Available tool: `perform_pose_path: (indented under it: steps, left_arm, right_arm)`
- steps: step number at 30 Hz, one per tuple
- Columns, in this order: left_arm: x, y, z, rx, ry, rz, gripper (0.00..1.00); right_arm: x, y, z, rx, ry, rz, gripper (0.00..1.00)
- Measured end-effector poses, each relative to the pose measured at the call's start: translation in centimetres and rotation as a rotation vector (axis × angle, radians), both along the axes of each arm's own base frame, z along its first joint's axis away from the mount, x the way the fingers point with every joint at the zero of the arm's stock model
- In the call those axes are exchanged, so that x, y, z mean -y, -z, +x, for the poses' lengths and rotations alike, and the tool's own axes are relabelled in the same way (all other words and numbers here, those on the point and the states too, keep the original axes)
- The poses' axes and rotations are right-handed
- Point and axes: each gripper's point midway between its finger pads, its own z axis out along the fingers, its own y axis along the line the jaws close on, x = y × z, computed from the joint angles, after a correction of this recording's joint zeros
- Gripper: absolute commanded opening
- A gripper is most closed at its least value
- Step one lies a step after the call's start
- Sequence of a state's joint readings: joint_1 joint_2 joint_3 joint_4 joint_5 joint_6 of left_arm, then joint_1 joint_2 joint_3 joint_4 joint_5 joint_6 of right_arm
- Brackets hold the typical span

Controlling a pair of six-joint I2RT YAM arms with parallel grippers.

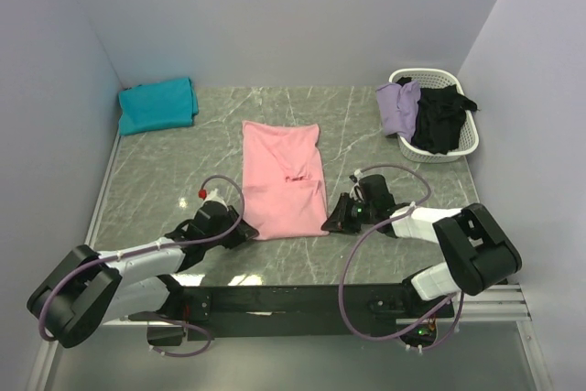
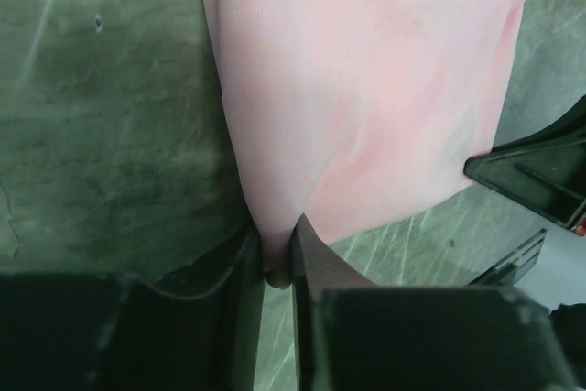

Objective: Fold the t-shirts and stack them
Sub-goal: Fold the tshirt

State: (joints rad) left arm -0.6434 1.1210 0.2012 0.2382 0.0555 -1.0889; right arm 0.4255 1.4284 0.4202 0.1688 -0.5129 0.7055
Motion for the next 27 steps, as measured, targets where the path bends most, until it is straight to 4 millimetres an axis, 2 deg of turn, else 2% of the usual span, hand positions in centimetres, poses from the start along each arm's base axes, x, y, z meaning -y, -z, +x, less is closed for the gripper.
perform_pose_path:
  steps: [2, 3, 9, 14, 20, 27]
  left_arm:
    - [-0.1, 0.3, -0.2, -0.014, -0.002, 0.007, 0.01]
    - [0.0, 0.2, -0.1, -0.017, 0.0, 0.009, 0.01]
    - [0.5, 0.0, -0.1, -0.044, 0.017, 0.038, 0.01]
    - [0.4, 0.0, -1.5, -0.08, 0.048, 0.071, 0.01]
    - [-0.6, -0.2, -4.3, -0.133, 0.088, 0.122, 0.01]
    - [-0.3, -2.5, -5.8, -0.142, 0.129, 0.125, 0.04]
  right_arm:
    - [0.0, 0.3, -0.4, -0.015, -0.001, 0.003, 0.04]
    - [0.1, 0.3, -0.5, -0.02, 0.001, 0.004, 0.0]
    - [0.3, 0.3, -0.9, -0.02, 0.006, 0.002, 0.0]
    - [1.2, -0.2, -2.5, -0.026, 0.012, -0.006, 0.0]
    - [1.3, -2.1, -3.7, 0.006, 0.008, 0.029, 0.0]
    - [1.3, -5.3, -5.1, 0.071, 0.008, 0.084, 0.0]
